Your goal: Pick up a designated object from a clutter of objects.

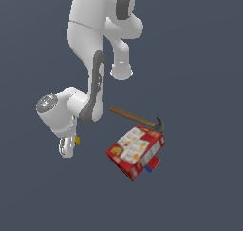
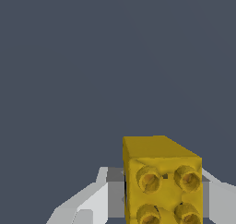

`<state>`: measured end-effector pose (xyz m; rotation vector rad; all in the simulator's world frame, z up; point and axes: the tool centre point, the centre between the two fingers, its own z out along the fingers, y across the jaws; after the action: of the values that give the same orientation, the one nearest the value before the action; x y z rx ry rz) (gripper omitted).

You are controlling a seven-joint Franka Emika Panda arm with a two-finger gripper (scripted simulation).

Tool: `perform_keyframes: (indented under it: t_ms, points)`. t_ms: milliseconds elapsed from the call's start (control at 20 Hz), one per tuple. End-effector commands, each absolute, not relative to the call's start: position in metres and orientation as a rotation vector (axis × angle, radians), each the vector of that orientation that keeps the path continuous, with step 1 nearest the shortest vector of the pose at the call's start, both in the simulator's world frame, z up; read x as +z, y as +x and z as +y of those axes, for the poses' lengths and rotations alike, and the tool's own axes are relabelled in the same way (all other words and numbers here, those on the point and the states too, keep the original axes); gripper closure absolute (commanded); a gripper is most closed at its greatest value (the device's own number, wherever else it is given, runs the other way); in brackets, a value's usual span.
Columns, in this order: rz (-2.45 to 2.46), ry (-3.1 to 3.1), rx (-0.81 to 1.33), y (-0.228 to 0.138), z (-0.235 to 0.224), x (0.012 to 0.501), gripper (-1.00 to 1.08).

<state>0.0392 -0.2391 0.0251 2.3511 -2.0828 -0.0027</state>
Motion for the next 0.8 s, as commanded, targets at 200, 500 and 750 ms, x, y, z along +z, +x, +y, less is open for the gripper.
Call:
perform_keyframes:
  t_ms: [200,500,750]
  points:
    - [-2.083,2.352,-0.001,0.041,-0.228,0.048,1.08]
    - [-2.085,2.352,-0.001,0.044,-0.206,0.092,1.08]
    - [-2.085,2.351,-0.002,0.047,-0.181,0.144,1.08]
